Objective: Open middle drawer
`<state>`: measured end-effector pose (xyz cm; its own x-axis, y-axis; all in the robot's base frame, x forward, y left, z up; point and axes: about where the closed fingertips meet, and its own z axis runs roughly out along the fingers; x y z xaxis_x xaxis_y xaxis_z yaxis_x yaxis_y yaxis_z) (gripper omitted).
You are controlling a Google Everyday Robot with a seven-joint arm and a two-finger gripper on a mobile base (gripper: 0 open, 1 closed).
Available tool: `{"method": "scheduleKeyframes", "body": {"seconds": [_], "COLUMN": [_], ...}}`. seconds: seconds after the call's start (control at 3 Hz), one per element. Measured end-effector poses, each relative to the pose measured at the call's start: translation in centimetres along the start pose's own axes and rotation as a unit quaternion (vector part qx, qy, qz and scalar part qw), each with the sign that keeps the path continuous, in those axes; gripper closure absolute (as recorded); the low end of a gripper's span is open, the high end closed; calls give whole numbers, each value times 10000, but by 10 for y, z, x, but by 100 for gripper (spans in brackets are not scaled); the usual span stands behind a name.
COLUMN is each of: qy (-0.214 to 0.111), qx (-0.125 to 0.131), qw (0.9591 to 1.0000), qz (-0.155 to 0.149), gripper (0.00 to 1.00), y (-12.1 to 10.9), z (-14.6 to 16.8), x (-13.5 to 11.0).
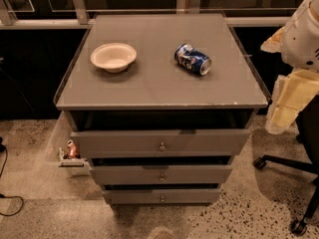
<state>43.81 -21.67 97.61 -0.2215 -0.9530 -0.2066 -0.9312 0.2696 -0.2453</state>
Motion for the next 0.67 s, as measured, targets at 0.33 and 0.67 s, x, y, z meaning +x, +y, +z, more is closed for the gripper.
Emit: {"method": "scheduleKeyframes", "body": {"seconds": [0.33, 0.67], "qy": [0, -13], "qx": [0, -35], "qw": [10000, 10000], "qz": [0, -7], "gripper": [0, 0], "y": [0, 4], "z": [0, 6], "x": [0, 3]}}
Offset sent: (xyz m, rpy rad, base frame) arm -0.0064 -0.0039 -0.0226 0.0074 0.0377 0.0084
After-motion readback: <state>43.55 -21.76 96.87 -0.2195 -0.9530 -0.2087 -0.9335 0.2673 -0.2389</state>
